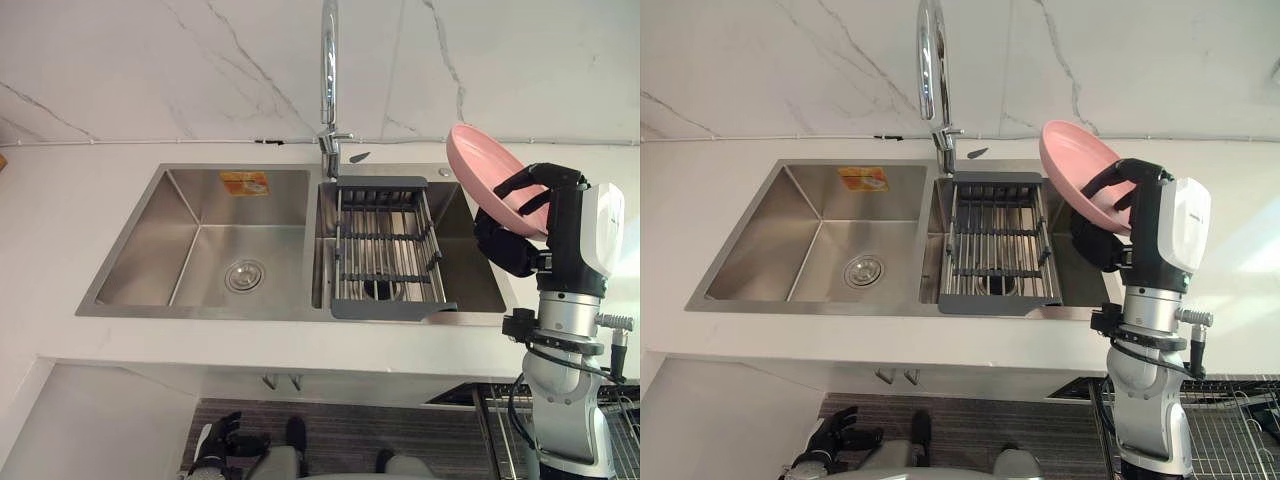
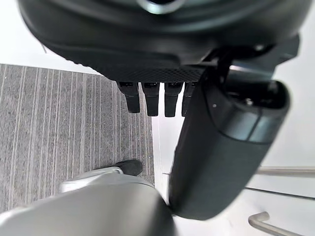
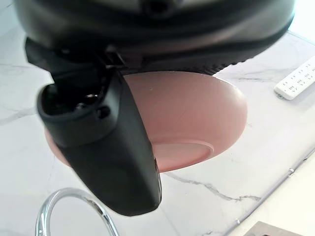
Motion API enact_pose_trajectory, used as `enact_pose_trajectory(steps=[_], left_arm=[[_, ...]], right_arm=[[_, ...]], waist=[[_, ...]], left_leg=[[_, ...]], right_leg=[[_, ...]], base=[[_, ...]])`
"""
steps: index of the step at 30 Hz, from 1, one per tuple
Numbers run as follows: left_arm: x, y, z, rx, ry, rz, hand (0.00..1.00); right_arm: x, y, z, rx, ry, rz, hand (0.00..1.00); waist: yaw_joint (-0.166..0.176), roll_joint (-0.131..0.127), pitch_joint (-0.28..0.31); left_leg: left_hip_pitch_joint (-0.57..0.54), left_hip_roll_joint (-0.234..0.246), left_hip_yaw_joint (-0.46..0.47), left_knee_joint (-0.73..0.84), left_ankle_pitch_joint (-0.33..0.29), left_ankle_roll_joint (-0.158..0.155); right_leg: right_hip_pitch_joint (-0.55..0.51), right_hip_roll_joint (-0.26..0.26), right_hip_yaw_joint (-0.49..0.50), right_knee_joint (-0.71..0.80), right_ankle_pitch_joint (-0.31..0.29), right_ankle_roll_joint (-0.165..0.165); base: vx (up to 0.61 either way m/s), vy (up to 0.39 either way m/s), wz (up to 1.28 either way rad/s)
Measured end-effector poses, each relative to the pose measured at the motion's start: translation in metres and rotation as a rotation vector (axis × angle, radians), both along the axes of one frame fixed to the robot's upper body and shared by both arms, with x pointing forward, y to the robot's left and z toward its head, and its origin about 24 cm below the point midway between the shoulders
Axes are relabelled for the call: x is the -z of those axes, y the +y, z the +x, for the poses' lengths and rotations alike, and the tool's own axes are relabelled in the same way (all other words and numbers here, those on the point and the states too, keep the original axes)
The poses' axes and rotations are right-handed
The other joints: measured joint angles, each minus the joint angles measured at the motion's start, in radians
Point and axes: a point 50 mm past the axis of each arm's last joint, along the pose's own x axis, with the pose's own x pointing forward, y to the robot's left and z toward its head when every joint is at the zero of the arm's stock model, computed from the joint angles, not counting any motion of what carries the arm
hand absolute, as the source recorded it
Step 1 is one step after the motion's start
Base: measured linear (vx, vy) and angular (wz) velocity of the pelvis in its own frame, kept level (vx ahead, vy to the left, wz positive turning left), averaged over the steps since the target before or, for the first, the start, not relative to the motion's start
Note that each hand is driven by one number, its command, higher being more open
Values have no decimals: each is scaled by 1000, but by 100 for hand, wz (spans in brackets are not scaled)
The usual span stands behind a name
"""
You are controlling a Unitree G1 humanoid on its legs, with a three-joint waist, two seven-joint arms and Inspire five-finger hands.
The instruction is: Walk over to the sink, pick up the cup, carry it to the dishwasher, place the cup inside the dishwasher, then close the dishwasher door
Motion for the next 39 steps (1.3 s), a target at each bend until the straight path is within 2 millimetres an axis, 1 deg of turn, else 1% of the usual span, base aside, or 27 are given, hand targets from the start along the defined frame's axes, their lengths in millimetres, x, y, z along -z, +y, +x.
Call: enact_pose_trajectory(steps=[1,2,3,5,6,7,8,9,10,11,12,13,14,15,16,17,18,19,20,21,23,26,29,34,36,37,39], left_arm=[[1,-6,-1,16,8,-9,90],[3,-10,-1,26,14,-19,90],[2,-9,4,39,11,-23,90],[1,-5,7,38,16,-15,90],[1,-4,8,38,15,-15,90],[1,-4,8,37,16,-13,90],[1,-2,7,25,17,-12,90],[1,1,6,3,17,-12,90],[1,-1,6,-7,15,-16,90],[2,-1,4,-21,22,-14,90],[3,1,2,-35,26,-7,90],[3,2,2,-43,28,-8,90],[3,2,2,-57,25,-12,90],[3,3,1,-65,27,-11,90],[3,4,1,-65,26,-7,90],[2,8,1,-68,22,1,90],[2,7,2,-70,25,-1,90],[4,3,-2,-75,32,-10,90],[4,2,-4,-78,35,-10,90],[4,3,-5,-82,33,-5,90],[4,3,-6,-83,40,-4,90],[6,0,-8,-81,48,-9,90],[7,-1,-12,-84,59,-13,90],[8,-2,-18,-78,75,-13,90],[9,-1,-23,-82,86,-12,90],[9,-1,-24,-83,88,-12,90],[10,-2,-27,-85,96,-14,90]], right_arm=[[1,-2,-1,4,9,-8,30],[1,-4,-2,12,8,-12,30],[4,-5,-1,28,17,9,30],[8,-8,-2,41,35,12,30],[9,-8,-2,46,41,14,30],[9,-8,-1,47,44,11,30],[10,-6,1,43,50,8,30],[12,-3,3,40,59,-4,30],[14,-2,5,37,69,-10,30],[15,0,8,30,75,-14,30],[19,2,9,23,98,-13,30],[20,3,9,19,105,-13,30],[20,4,10,14,106,-17,30],[20,6,10,7,105,-25,30],[21,7,10,7,108,-35,30],[22,9,11,2,115,-47,30],[23,8,11,6,121,-61,30],[28,5,11,14,151,-67,30],[31,4,12,17,166,-67,30],[32,3,12,23,172,-65,30],[33,-1,10,39,177,-64,30],[42,-16,-1,108,223,-65,30],[48,-27,-11,160,260,-67,30],[59,-46,-21,256,326,-66,30],[69,-56,-24,312,376,-65,30],[71,-60,-25,329,385,-61,30],[79,-74,-31,400,420,-44,30]], waist=[[-17,21,-9],[-30,39,-12],[-36,30,-6],[-42,7,8],[-40,6,12],[-37,4,14],[-26,-1,17],[-13,-2,18],[-12,2,18],[-12,8,31],[-16,4,40],[-15,3,40],[-12,3,40],[-11,-2,36],[-13,-9,33],[-12,-25,24],[-15,-8,24],[-14,4,11],[-9,14,5],[-8,16,2],[-13,15,2],[-14,15,-1],[-15,15,-7],[-22,16,-10],[-35,18,-15],[-37,19,-17],[-42,29,-24]], left_leg=[[25,7,-29,17,-64,-30],[43,17,-41,-30,-104,-36],[58,10,-18,-75,-108,-18],[62,-10,24,-86,-93,8],[63,-15,62,-84,-93,20],[64,-15,85,-84,-95,25],[63,-16,138,-78,-101,35],[62,-7,190,-74,-105,45],[65,13,234,-86,-101,59],[73,29,263,-94,-96,65],[89,43,297,-102,-95,66],[95,51,313,-104,-95,66],[107,63,345,-108,-94,63],[108,70,363,-112,-95,56],[105,71,369,-112,-101,54],[96,72,384,-104,-104,41],[90,92,382,-96,-105,33],[85,116,378,-95,-97,19],[89,129,372,-96,-91,9],[94,136,366,-105,-88,3],[114,139,362,-131,-77,-12],[156,127,355,-173,-65,-22],[172,115,352,-198,-55,-23],[203,85,348,-251,-33,-22],[207,71,348,-270,-25,-17],[206,67,348,-275,-22,-15],[202,54,350,-288,-16,-8]], right_leg=[[-14,10,22,2,-2,-2],[-33,21,37,7,1,4],[-53,12,70,22,7,10],[-80,-7,116,23,34,37],[-93,-13,156,19,50,43],[-104,-15,179,17,58,46],[-135,-16,202,18,83,45],[-162,-18,193,16,110,21],[-168,-19,160,2,120,-30],[-192,-26,104,79,103,-50],[-207,-43,27,217,35,-66],[-205,-49,-3,266,4,-69],[-191,-63,-59,336,-56,-81],[-157,-67,-84,335,-87,-67],[-133,-65,-86,304,-97,-51],[-82,-51,-83,177,-117,6],[-68,-26,-84,133,-87,6],[-40,14,-80,46,-39,-2],[-19,37,-69,0,-16,-10],[-3,55,-57,-36,6,-18],[11,69,-47,-61,16,-24],[51,69,-53,-85,16,-25],[65,63,-56,-101,18,-21],[80,50,-60,-116,24,-12],[78,41,-60,-122,28,-6],[75,38,-60,-123,29,-4],[58,27,-55,-122,33,3]], base=[[-68,123,-51],[-69,193,-62],[-38,161,-53],[-90,175,-65],[-121,189,-77],[-127,211,-103],[-103,168,-128],[-109,154,-145],[-118,85,-128],[-140,50,-104],[-132,36,-84],[-95,35,-85],[-39,-34,-77],[-27,-42,-70],[-23,-143,-54],[-20,-101,-34],[-7,-179,-36],[30,-101,-33],[74,-153,-45],[88,-112,-43],[93,-105,-23],[67,-30,5],[52,15,5],[12,10,2],[-13,23,0],[-32,55,1],[-39,47,-3]])
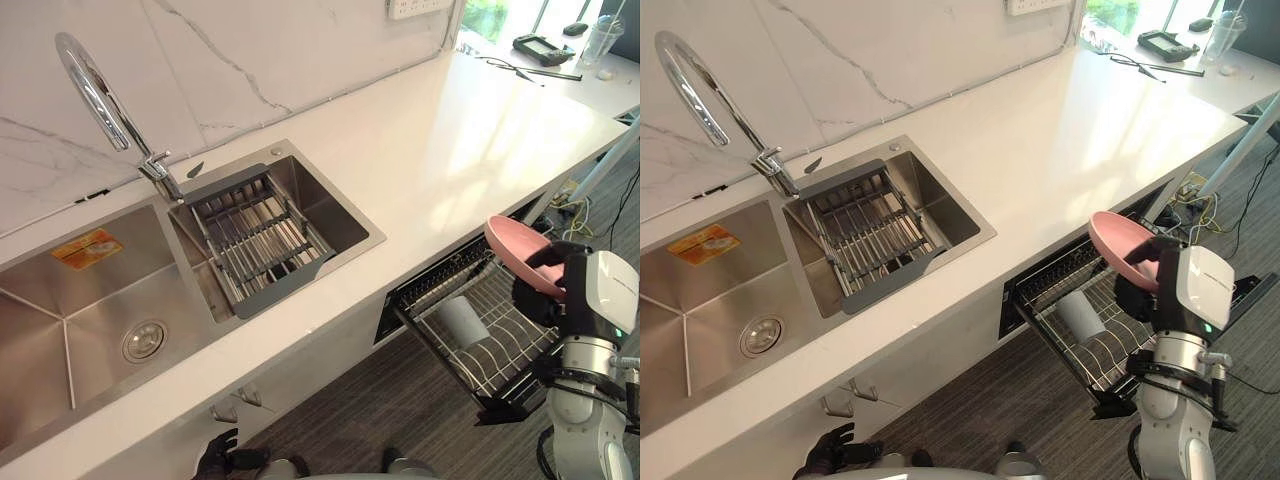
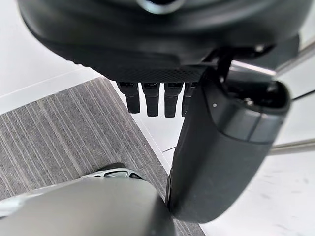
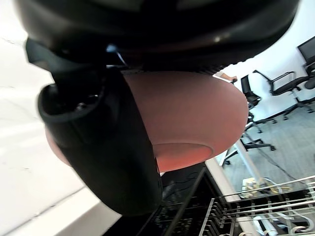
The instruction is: Walk over to the sink, pick up the cup, carry it to the dishwasher, place the cup inside the dishwasher, then close the dishwasher door
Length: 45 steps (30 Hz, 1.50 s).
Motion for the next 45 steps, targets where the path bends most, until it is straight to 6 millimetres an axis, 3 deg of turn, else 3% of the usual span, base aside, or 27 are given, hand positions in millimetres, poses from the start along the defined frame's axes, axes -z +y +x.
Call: enact_pose_trajectory(steps=[2,7,12,17,27,30,35,43,44,45], left_arm=[[1,-3,-1,2,2,-6,90],[0,-10,6,19,-28,-23,90],[-3,-16,13,12,-67,-38,90],[-7,-22,32,4,-131,-56,90],[-18,-25,60,8,-235,-55,90],[-20,-25,63,12,-250,-56,90],[-22,-26,68,12,-271,-64,90],[-26,-28,76,12,-300,-73,90],[-26,-28,77,12,-302,-72,90],[-27,-28,77,12,-305,-72,90]], right_arm=[[4,-11,-5,63,14,4,30],[1,-31,-9,178,-24,8,30],[-3,-42,3,223,-80,40,30],[-21,-51,21,235,-180,62,30],[-63,-64,66,173,-300,72,30],[-61,-60,80,136,-277,101,30],[-42,-54,96,71,-151,172,30],[-56,-48,114,12,-167,204,30],[-59,-47,116,8,-180,214,90],[-61,-46,117,5,-187,216,90]], waist=[[-1,6,-2],[-12,48,26],[-25,82,69],[-26,112,142],[-23,118,241],[-22,119,251],[-3,119,263],[6,105,274],[6,102,276],[8,101,277]], left_leg=[[-14,-4,1,-3,2,3],[-87,-19,4,-2,14,23],[-126,-27,11,-2,17,29],[-166,-34,10,-2,24,39],[-225,-57,7,-5,44,53],[-234,-63,6,-18,54,56],[-242,-68,4,-27,63,58],[-259,-82,-5,-59,98,63],[-260,-83,-6,-61,101,63],[-260,-82,-7,-63,103,62]], right_leg=[[-20,-7,7,5,2,3],[-135,-25,43,65,2,5],[-208,-31,74,100,3,7],[-276,-36,98,139,2,8],[-375,-62,112,223,-21,14],[-395,-68,114,235,-23,15],[-411,-73,112,248,-24,14],[-443,-87,107,268,-24,14],[-444,-87,105,270,-24,14],[-445,-87,104,271,-24,14]], base=[[-39,37,-8],[-52,45,-15],[-53,19,-17],[-33,6,-10],[-28,11,2],[-21,6,4],[-4,3,1],[-26,12,6],[-21,6,5],[-14,2,4]])
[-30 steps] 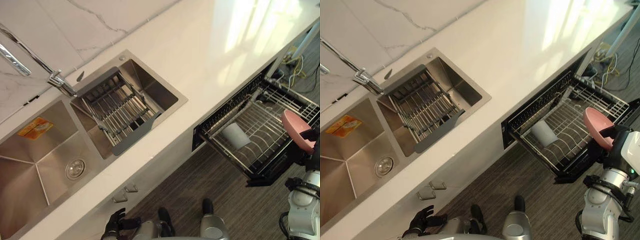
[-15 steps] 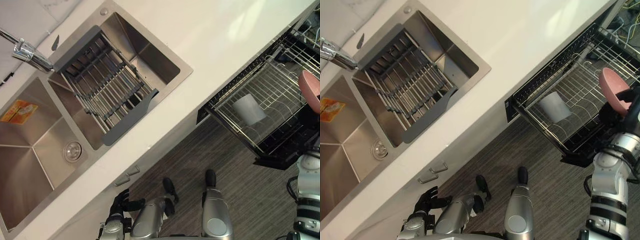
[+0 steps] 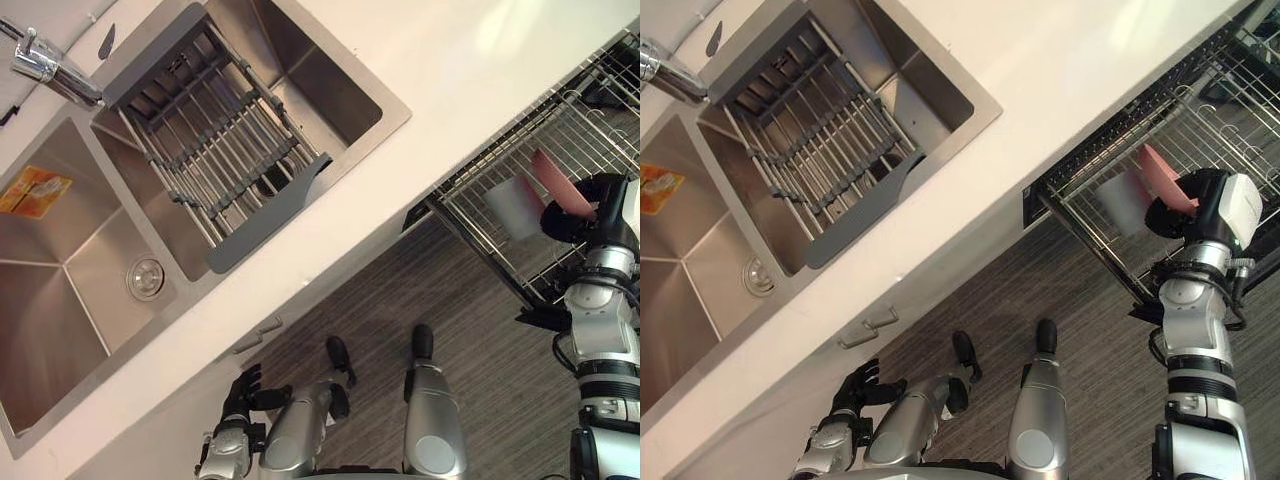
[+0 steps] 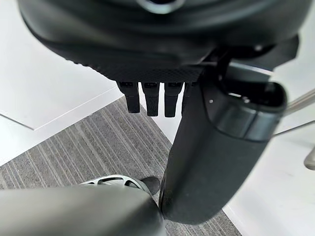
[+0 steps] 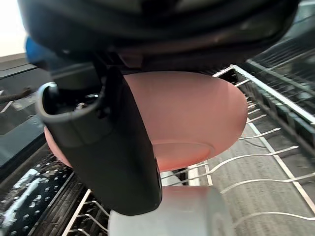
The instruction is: Walk over to the sink, pick up the cup, carry it to the dishwasher, place the cup inside the dishwasher, then close the dishwasher door
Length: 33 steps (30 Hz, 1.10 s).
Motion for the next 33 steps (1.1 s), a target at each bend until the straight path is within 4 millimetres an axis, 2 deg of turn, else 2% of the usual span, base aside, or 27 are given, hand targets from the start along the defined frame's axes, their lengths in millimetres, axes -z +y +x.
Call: enact_pose_trajectory(steps=[10,14,22,28,33], left_arm=[[-2,-9,6,3,-21,-19,90],[-4,-19,11,9,-35,-45,90],[-3,-19,11,9,-27,-43,90],[-2,-14,8,-3,-5,-35,90],[0,-8,5,-3,18,-17,90]], right_arm=[[-1,-2,-2,25,-41,33,90],[3,-9,-8,70,-83,102,90],[6,-9,-28,92,-148,144,90],[6,5,-45,74,-207,133,90],[17,-1,-64,133,-221,172,90]], waist=[[11,-2,1],[19,-2,1],[19,-7,4],[6,-28,-1],[-9,-57,-13]], left_leg=[[1,-3,-3,-30,21,-2],[2,-3,-6,-31,22,-2],[26,-2,-8,-41,26,-4],[51,3,-13,-63,32,-9],[89,2,-36,-74,30,-10]], right_leg=[[-10,-3,-5,5,0,0],[-9,-6,-8,6,0,0],[15,-3,-12,-4,0,0],[41,6,-19,-23,1,-1],[106,14,-43,-67,7,3]], base=[[0,1,1],[2,2,1],[0,0,0],[28,-3,0],[55,6,8]])
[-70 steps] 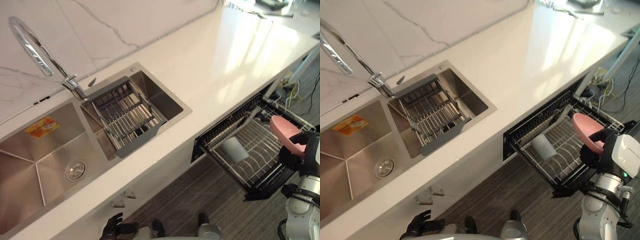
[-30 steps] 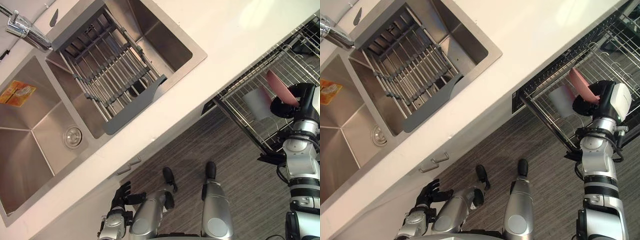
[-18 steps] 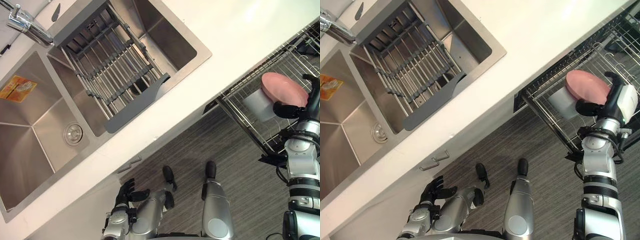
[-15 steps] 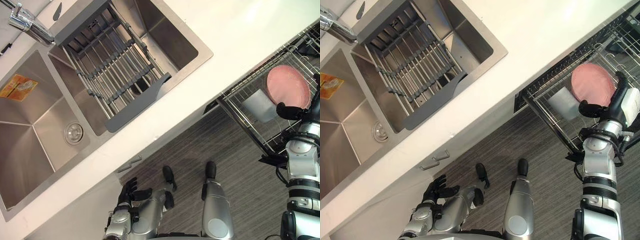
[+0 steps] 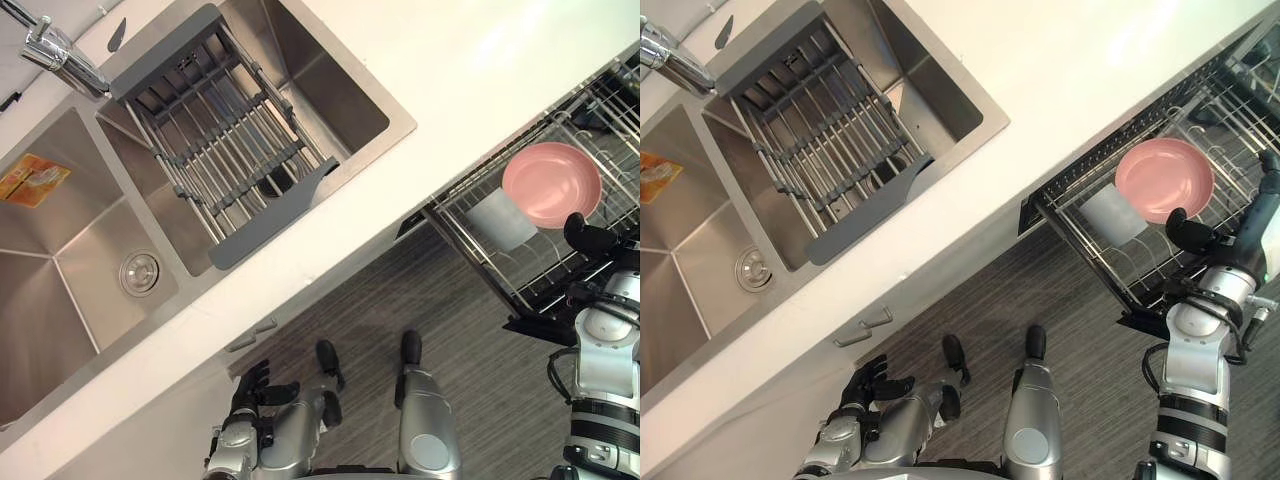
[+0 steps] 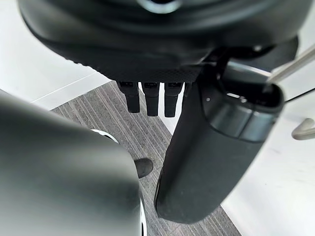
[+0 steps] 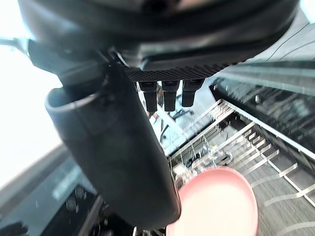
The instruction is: Walk over to the sink, pick up the cup, carry it to the dishwasher, place the cup inside the dishwasher, then close the dishwasher door
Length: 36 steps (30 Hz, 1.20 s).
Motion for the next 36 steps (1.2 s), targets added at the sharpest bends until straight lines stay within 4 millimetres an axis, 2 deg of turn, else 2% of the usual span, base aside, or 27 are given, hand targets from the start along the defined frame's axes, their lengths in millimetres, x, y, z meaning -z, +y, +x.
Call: enact_pose_trajectory(steps=[5,8,12,18,23,28,32,36], left_arm=[[2,4,-4,-12,26,4,90],[4,8,-8,-43,41,3,90],[8,9,-15,-88,73,-15,90],[10,6,-20,-117,84,-46,90],[11,4,-20,-117,85,-54,90],[11,3,-20,-116,83,-57,90],[10,1,-18,-108,76,-67,90],[9,1,-16,-86,67,-70,90]], right_arm=[[17,-5,-20,35,-31,97,90],[35,-13,-42,88,-160,296,90],[63,-18,-73,170,-254,491,90],[88,-18,-95,191,-346,689,90],[112,-20,-102,200,-407,851,90],[136,-15,-97,176,-438,1007,90],[141,-13,-90,144,-470,1068,90],[139,-10,-71,67,-516,1119,90]], waist=[[-1,-23,-24],[-2,-37,-41],[-1,-40,-80],[1,-39,-102],[3,-38,-107],[7,-36,-108],[22,-28,-113],[31,-25,-115]], left_leg=[[30,0,-2,-18,0,0],[52,-1,-1,-27,-3,-1],[73,3,4,-28,-13,-5],[90,16,28,3,-41,-10],[96,19,31,17,-52,-13],[94,19,31,33,-68,-17],[85,19,29,47,-78,-17],[74,15,17,56,-78,-17]], right_leg=[[46,7,-5,-50,17,4],[72,9,-7,-68,19,5],[96,12,-7,-79,18,5],[111,14,1,-64,5,0],[111,12,2,-35,-16,-1],[103,6,1,-3,-42,0],[97,1,-2,12,-57,2],[89,-10,-16,35,-69,1]], base=[[28,24,0],[7,12,0],[17,8,-4],[-4,10,-9],[-2,-1,-1],[13,3,1],[36,9,6],[30,9,12]])
